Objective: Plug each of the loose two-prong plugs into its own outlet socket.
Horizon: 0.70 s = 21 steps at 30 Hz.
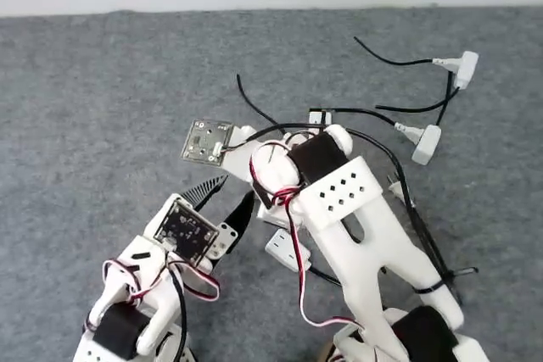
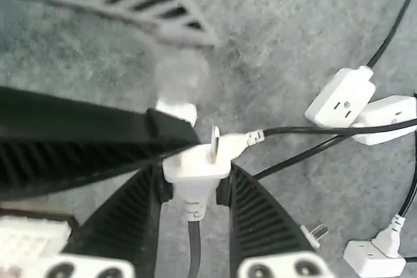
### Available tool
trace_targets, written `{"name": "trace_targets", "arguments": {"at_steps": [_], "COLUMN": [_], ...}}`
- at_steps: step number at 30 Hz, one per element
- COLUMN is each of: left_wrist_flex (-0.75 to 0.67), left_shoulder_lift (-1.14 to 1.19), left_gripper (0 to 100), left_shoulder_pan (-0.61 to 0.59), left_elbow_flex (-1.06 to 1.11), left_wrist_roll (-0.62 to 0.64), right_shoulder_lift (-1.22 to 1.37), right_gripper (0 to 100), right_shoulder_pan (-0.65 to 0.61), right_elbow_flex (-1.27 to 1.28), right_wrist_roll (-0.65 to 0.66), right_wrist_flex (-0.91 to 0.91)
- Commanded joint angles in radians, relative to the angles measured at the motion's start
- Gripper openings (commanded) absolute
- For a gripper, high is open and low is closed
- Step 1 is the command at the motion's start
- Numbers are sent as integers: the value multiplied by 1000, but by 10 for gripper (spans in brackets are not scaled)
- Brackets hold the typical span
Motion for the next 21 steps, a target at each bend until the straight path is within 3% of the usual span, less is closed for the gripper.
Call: {"name": "trace_targets", "arguments": {"at_steps": [1,7,14,21], "left_wrist_flex": [17,15,-41,-48], "left_shoulder_lift": [9,9,9,9], "left_gripper": [160,160,160,160], "left_shoulder_pan": [46,121,184,184], "left_elbow_flex": [-61,-38,53,74], "left_wrist_roll": [11,-35,-97,-115], "right_shoulder_lift": [-21,-27,-30,-93], "right_gripper": [9,9,9,9], "right_shoulder_pan": [-10,10,-73,-61], "right_elbow_flex": [-54,-55,-86,-155], "right_wrist_roll": [61,157,155,118], "right_wrist_flex": [54,119,122,124]}}
